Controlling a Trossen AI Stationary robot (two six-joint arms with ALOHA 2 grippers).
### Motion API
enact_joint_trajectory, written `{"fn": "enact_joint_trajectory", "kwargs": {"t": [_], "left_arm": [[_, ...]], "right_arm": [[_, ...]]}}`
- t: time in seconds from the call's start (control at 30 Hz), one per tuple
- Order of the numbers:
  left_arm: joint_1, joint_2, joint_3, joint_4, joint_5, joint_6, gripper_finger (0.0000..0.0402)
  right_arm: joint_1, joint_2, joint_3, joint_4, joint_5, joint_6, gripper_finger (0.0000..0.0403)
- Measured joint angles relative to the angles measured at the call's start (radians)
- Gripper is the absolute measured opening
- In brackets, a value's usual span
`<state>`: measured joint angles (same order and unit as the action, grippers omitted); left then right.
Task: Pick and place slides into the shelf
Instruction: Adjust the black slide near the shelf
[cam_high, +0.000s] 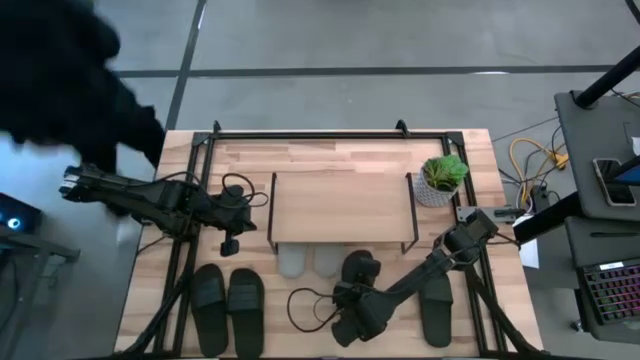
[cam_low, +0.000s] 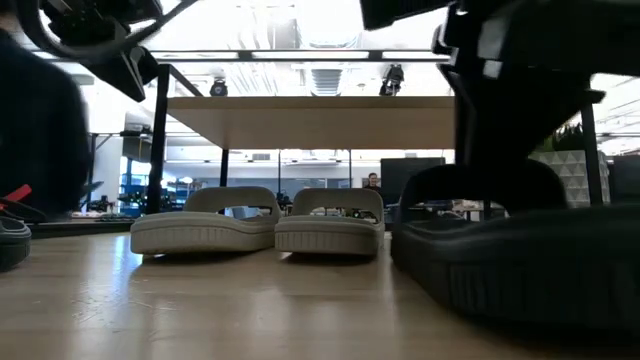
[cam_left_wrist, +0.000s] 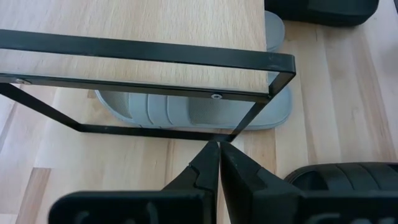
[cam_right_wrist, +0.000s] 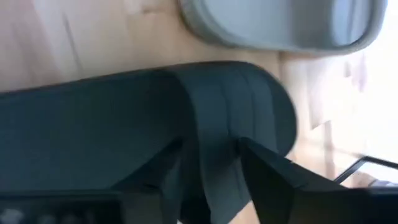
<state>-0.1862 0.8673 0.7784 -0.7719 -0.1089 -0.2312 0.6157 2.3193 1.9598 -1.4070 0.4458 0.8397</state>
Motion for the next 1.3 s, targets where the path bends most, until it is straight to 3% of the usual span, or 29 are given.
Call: {"fn": "enact_joint_trajectory", "kwargs": {"t": [0.27, 0.47, 0.6, 0.73, 0.9, 0.97, 1.07, 1.3], "left_arm": [[0.0, 0.0, 0.0, -0.003, 0.0, 0.001, 0.0], [0.0, 0.0, 0.0, -0.002, 0.0, 0.002, 0.0], [0.0, 0.0, 0.0, -0.002, 0.0, 0.002, 0.0], [0.001, 0.0, 0.0, -0.005, 0.0, 0.003, 0.0], [0.001, -0.001, 0.0, -0.004, 0.0, 0.003, 0.0], [0.001, -0.001, 0.0, -0.004, 0.0, 0.003, 0.0], [0.001, -0.001, 0.0, -0.004, 0.002, 0.003, 0.0], [0.001, -0.002, 0.0, -0.005, 0.009, 0.003, 0.0]], "right_arm": [[0.03, -0.027, 0.036, -0.04, -0.068, 0.222, 0.0214], [0.052, -0.041, 0.113, -0.156, -0.054, 0.384, 0.0223], [0.066, -0.052, 0.115, -0.162, -0.182, 0.628, 0.022], [0.115, -0.054, 0.101, -0.156, -0.305, 0.96, 0.0195], [0.151, -0.054, 0.09, -0.143, -0.428, 1.4, 0.0126], [0.15, -0.054, 0.089, -0.121, -0.48, 1.436, 0.0089], [0.14, -0.053, 0.086, -0.11, -0.458, 1.44, 0.0028], [0.107, -0.051, -0.006, -0.133, -0.399, 1.43, 0.0012]]}}
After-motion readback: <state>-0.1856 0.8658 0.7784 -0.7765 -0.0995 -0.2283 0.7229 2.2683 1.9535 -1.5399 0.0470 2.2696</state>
